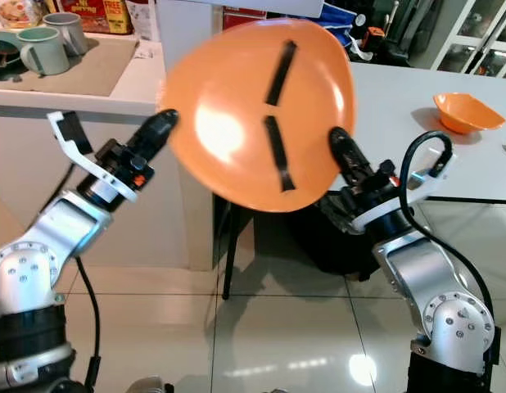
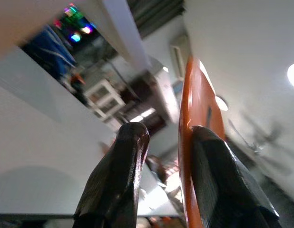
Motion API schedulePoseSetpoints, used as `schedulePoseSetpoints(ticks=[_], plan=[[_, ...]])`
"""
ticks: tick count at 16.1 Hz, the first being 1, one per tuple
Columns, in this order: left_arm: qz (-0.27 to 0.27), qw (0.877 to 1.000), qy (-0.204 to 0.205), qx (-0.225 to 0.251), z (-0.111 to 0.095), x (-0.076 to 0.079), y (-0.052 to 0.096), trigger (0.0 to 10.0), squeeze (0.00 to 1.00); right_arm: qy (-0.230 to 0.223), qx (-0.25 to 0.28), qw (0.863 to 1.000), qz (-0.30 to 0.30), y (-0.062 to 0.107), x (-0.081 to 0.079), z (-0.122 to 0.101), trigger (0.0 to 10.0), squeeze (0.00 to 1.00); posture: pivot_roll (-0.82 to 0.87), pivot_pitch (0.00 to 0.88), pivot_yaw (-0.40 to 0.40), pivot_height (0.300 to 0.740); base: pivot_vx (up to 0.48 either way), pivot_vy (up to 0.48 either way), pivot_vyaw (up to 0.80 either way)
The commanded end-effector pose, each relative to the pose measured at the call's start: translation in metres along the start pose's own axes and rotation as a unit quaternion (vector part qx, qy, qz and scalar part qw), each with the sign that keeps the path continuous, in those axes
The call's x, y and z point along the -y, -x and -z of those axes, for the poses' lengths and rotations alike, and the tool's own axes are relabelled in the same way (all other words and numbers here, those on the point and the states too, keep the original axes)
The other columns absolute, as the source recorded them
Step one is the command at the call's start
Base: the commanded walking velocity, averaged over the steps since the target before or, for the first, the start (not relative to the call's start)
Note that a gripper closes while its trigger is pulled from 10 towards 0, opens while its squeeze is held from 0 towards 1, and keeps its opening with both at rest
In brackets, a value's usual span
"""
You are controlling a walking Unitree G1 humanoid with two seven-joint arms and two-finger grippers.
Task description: Setting the table
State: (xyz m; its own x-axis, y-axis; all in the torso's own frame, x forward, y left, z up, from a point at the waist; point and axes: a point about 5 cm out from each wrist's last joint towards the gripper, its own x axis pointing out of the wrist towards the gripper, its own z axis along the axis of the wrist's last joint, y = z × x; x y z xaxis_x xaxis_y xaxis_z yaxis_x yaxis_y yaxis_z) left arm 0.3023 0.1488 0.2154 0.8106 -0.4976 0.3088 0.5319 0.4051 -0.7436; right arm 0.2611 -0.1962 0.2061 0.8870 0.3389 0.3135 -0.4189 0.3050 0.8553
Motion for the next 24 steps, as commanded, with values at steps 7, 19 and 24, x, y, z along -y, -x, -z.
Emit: schedulePoseSetpoints(ticks=[7, 19, 24], plan=[[-0.247, 0.899, -0.362, 0.022, -0.037, -0.036, 0.021, 10.0, 0.0, 0.241, 0.047, 0.96, 0.134, -0.001, 0.013, -0.024, 10.0, 0.0, 0.07, 0.038, -0.033, 0.74, 0.0, 0.0, 0.0], [-0.25, 0.828, -0.501, -0.027, 0.02, -0.008, 0.01, 10.0, 0.0, 0.368, 0.069, 0.906, 0.2, -0.028, 0.011, 0.011, 10.0, 0.0, 0.05, 0.061, -0.065, 0.74, 0.0, -0.44, 0.0], [-0.256, 0.817, -0.515, -0.03, 0.024, -0.009, 0.009, 10.0, 0.0, 0.384, 0.063, 0.898, 0.205, -0.027, 0.014, 0.015, 10.0, 0.0, 0.05, 0.063, -0.062, 0.74, 0.0, -0.48, 0.0]])
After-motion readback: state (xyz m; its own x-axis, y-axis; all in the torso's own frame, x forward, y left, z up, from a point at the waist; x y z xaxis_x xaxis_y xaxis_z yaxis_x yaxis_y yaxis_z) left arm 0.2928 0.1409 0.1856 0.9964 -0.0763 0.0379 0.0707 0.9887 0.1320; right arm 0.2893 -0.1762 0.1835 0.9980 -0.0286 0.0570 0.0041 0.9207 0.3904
